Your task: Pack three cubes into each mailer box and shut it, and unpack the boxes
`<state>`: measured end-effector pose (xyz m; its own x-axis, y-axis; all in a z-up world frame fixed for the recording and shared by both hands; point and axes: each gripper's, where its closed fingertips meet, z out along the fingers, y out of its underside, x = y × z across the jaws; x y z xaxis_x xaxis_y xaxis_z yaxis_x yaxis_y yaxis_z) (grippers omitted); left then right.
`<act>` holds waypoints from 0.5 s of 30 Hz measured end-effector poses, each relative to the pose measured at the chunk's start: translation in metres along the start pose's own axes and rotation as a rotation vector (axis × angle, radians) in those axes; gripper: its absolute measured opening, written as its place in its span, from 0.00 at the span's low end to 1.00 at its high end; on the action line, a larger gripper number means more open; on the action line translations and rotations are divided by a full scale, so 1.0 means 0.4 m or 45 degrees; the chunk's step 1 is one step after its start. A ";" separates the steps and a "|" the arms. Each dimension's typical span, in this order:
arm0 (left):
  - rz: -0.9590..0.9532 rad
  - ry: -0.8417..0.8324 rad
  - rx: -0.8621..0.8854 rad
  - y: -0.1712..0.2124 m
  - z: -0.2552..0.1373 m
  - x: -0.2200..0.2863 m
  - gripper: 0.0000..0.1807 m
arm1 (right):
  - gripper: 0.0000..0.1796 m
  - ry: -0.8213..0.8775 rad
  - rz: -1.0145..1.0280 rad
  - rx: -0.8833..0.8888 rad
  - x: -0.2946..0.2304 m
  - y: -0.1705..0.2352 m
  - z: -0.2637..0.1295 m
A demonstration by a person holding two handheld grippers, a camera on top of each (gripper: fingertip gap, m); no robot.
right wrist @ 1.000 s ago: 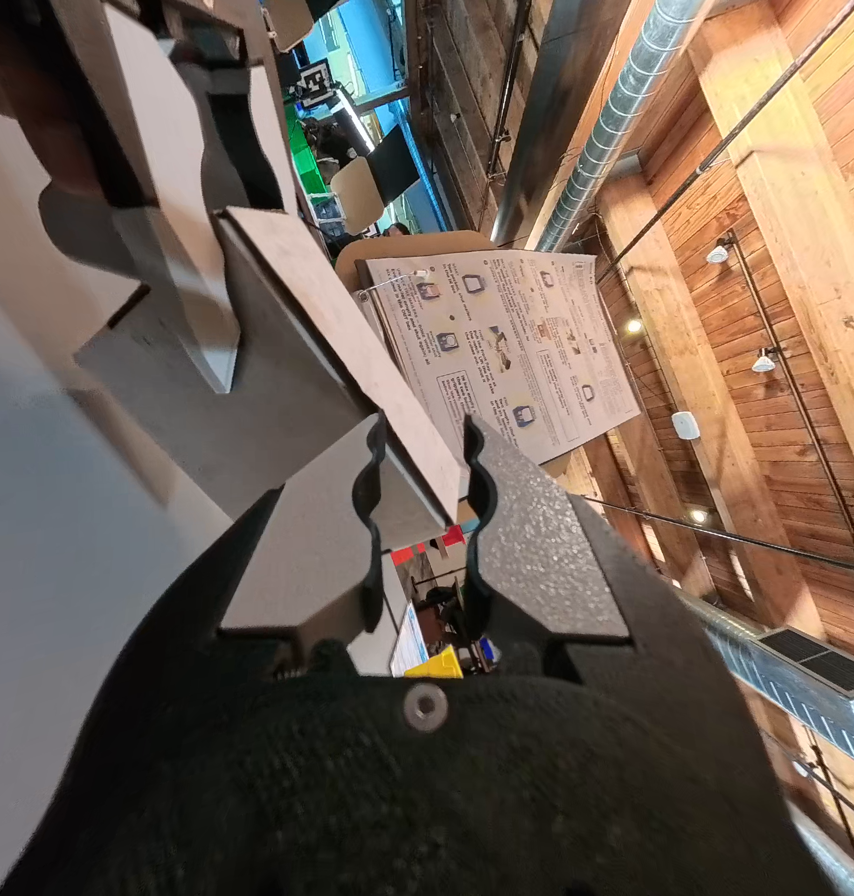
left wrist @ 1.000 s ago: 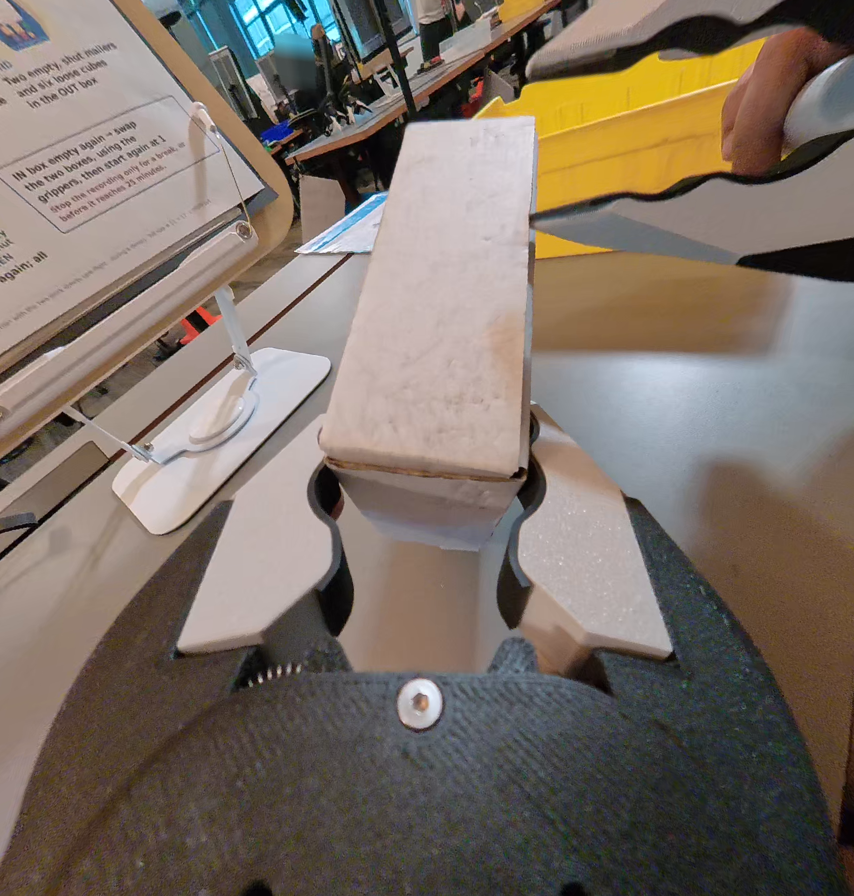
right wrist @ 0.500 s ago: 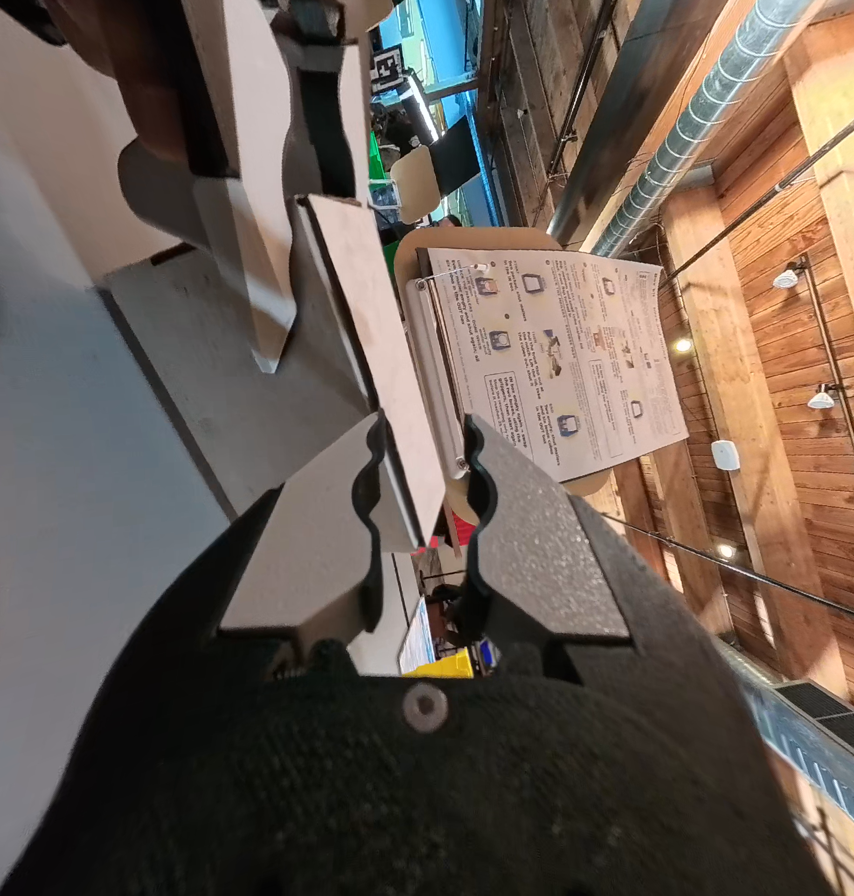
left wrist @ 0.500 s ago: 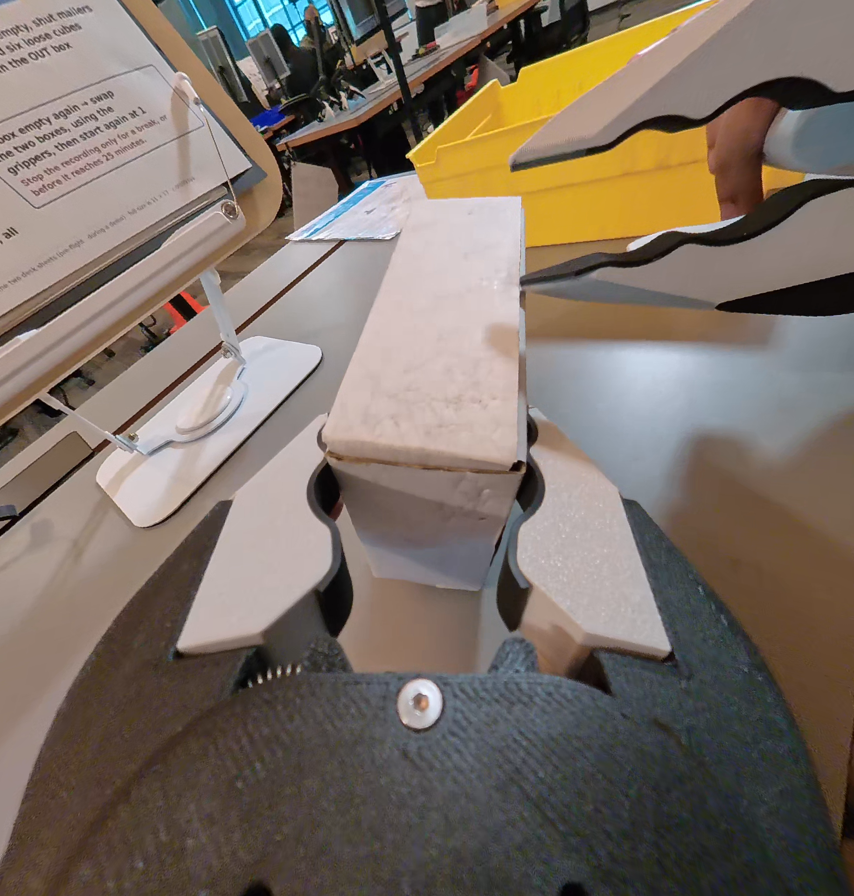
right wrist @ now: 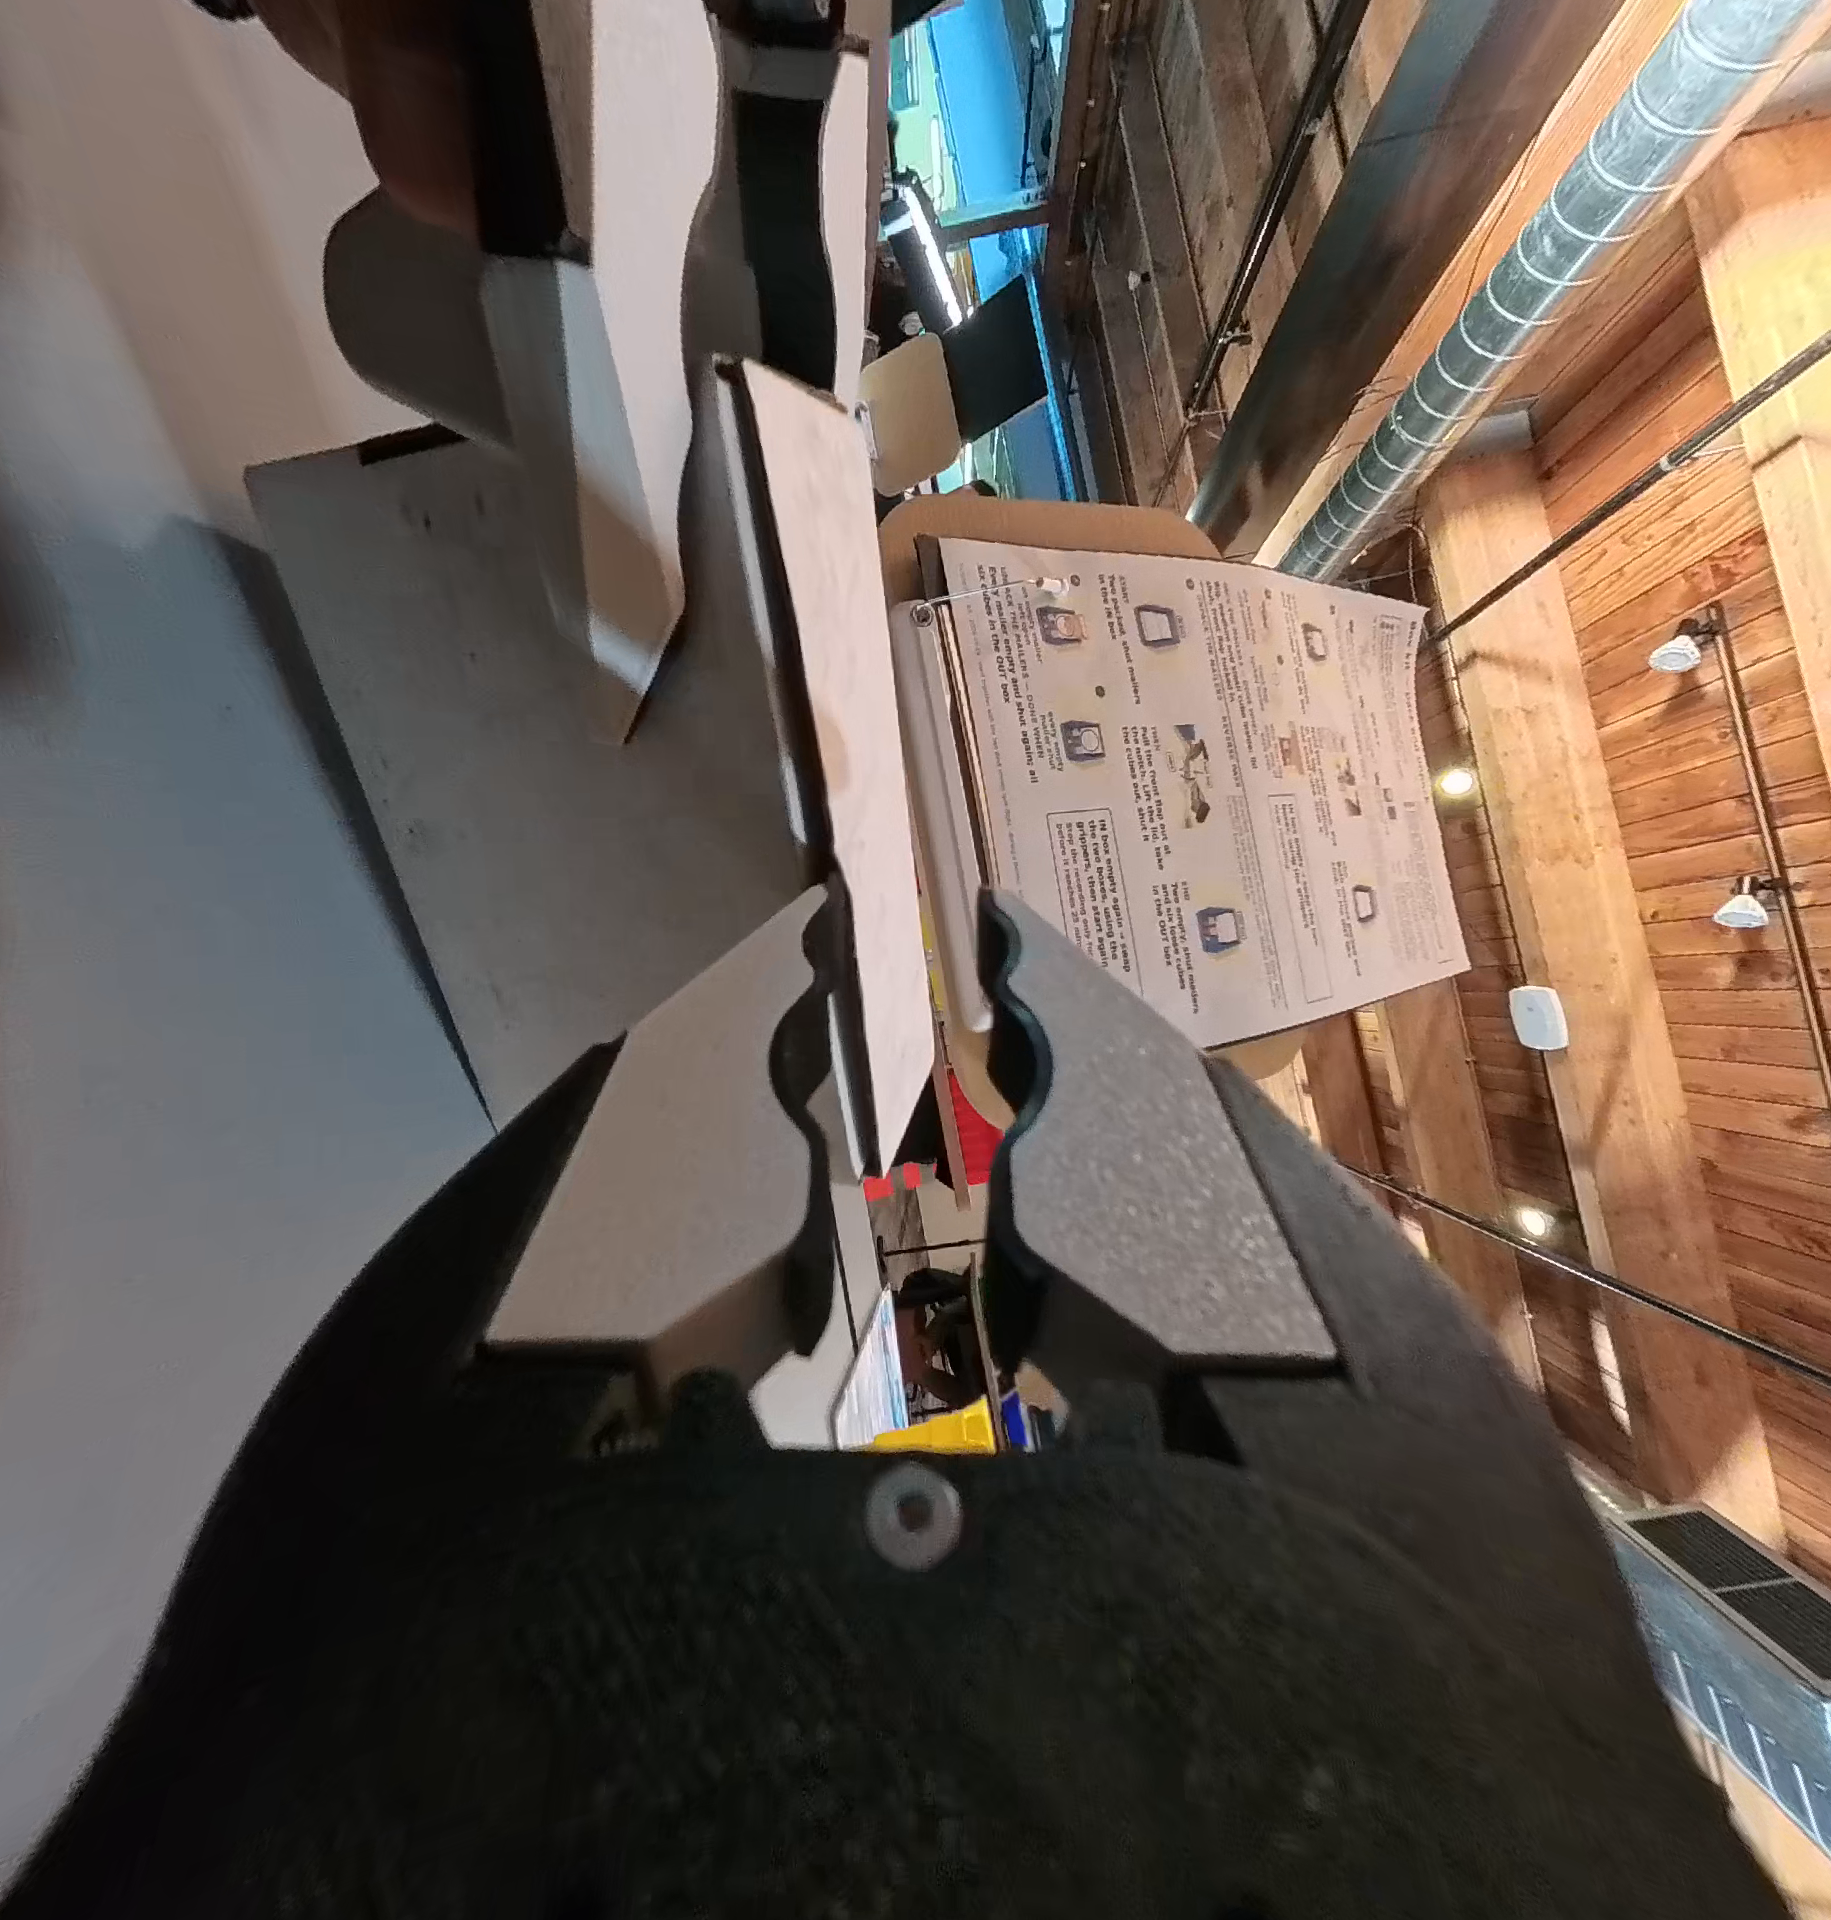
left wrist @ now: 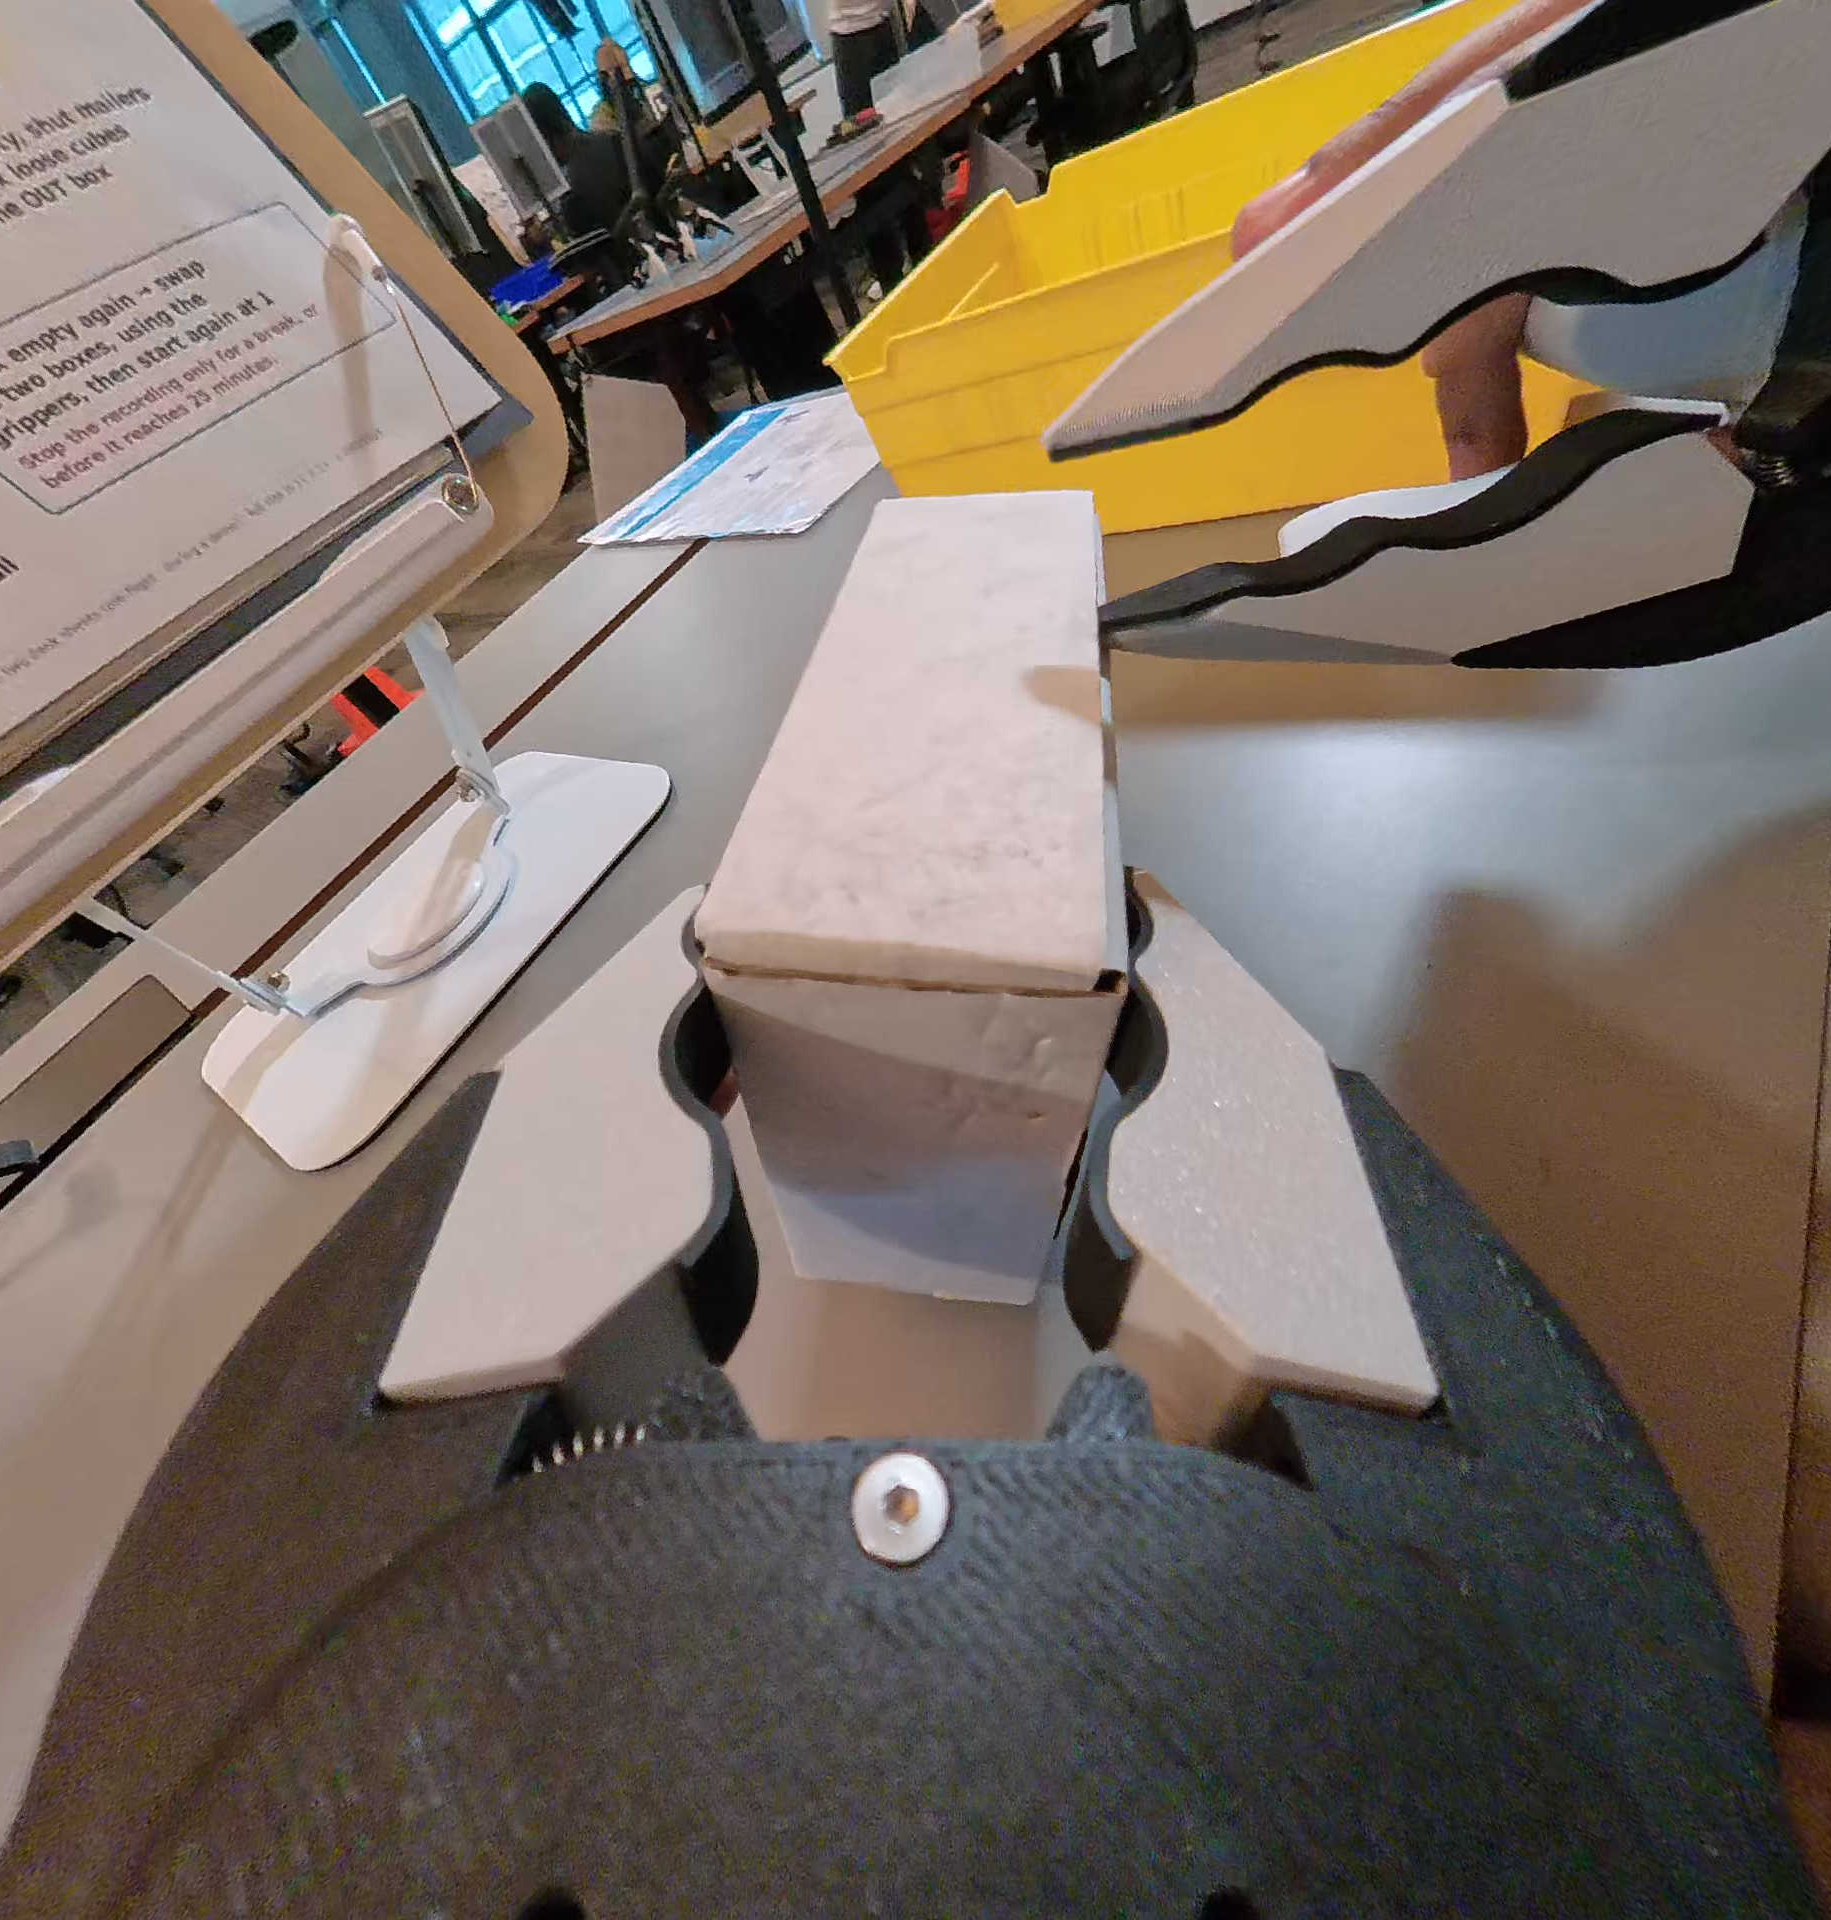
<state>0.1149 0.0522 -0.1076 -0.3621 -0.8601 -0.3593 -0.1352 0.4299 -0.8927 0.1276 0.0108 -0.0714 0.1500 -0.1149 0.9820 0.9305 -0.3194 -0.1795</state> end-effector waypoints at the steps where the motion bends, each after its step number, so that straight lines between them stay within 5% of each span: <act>1: 0.000 -0.001 -0.002 0.000 0.000 0.000 0.39 | 0.13 0.000 0.007 -0.004 0.000 0.000 0.001; 15: -0.046 0.006 -0.053 0.002 0.007 0.007 0.40 | 0.01 0.046 0.274 0.038 0.046 -0.025 -0.010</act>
<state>0.1163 0.0495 -0.1100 -0.3605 -0.8741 -0.3255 -0.1863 0.4094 -0.8931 0.1197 0.0083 -0.0516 0.3350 -0.2111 0.9183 0.8878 -0.2558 -0.3827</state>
